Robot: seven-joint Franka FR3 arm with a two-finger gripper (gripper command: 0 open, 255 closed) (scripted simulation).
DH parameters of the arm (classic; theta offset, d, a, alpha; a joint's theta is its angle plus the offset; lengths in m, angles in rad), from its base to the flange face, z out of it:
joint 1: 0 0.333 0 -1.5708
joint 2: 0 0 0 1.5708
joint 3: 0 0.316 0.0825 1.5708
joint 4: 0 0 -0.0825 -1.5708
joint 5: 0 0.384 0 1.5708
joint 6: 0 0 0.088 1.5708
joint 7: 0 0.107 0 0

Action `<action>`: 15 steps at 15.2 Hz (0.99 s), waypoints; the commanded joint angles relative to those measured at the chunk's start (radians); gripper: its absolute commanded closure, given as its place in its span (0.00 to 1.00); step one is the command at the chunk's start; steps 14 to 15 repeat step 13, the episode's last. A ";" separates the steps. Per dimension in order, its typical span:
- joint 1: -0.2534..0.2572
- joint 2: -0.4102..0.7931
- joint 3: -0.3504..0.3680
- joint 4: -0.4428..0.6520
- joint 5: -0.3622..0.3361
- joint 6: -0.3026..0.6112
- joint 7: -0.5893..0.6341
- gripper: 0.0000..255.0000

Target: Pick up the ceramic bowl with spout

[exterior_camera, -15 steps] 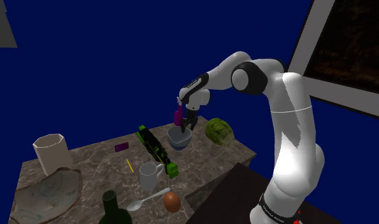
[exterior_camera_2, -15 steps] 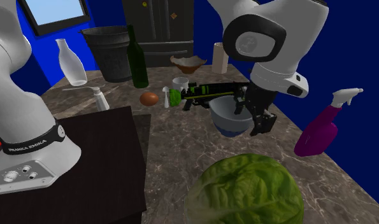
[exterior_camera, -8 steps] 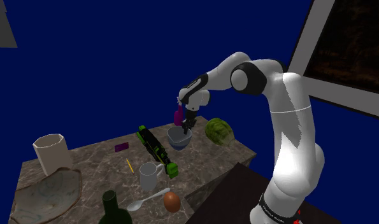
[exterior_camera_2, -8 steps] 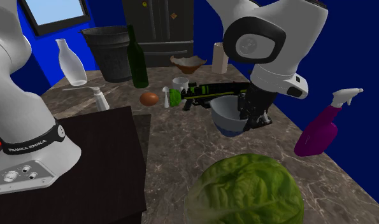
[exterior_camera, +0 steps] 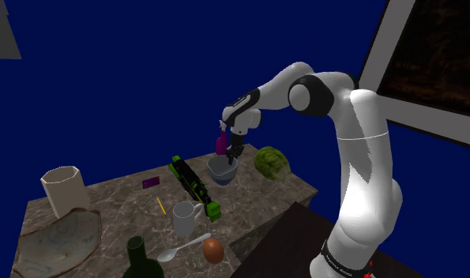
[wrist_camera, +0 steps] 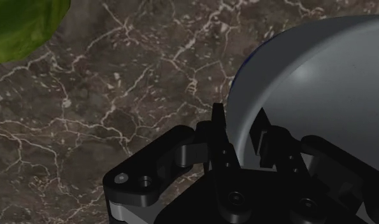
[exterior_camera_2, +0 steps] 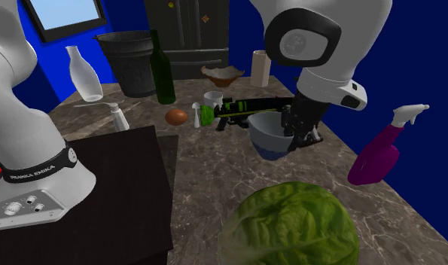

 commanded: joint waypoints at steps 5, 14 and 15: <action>0.006 -0.049 -0.011 0.015 -0.022 -0.059 0.022 1.00; 0.011 -0.094 -0.020 0.036 -0.044 -0.122 0.043 1.00; 0.011 -0.094 -0.020 0.036 -0.044 -0.122 0.043 1.00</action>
